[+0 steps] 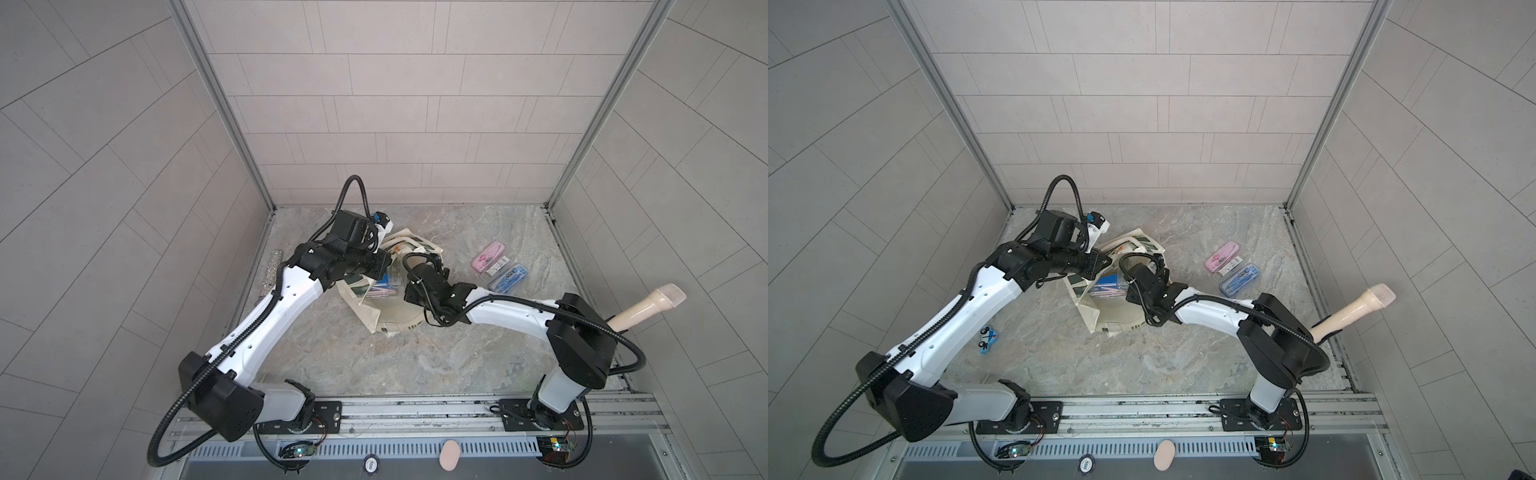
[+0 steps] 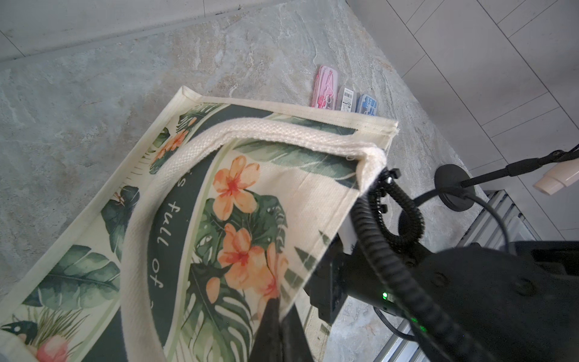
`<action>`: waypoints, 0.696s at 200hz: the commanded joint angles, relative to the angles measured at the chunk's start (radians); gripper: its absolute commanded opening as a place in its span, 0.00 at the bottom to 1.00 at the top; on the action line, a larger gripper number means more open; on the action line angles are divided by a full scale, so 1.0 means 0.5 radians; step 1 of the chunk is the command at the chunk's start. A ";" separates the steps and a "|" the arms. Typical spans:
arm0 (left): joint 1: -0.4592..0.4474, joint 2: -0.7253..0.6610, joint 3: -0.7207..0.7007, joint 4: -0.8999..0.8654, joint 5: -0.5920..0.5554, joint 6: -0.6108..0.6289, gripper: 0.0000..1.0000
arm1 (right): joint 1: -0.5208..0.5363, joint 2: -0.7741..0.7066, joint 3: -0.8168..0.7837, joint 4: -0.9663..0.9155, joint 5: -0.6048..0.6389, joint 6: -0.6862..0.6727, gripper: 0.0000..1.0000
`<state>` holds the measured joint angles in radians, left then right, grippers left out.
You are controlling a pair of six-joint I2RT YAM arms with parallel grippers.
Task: Take out the compass set from the canvas bag
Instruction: Pick up the compass set from the canvas bag.
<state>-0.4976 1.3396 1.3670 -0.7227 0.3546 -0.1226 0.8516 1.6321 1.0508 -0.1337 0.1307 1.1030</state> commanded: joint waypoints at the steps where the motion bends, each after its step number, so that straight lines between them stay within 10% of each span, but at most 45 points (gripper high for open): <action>1: 0.013 -0.021 -0.008 -0.052 -0.100 -0.061 0.00 | 0.035 -0.202 -0.038 -0.148 0.112 0.034 0.10; 139: 0.011 0.008 -0.034 0.024 -0.249 -0.153 0.00 | 0.320 -1.350 -0.376 -0.908 0.052 0.081 0.11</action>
<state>-0.4976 1.3399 1.3670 -0.7158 0.2752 -0.1860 0.9764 1.0142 0.8452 -0.4671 0.1413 1.1481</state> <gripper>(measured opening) 0.059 0.199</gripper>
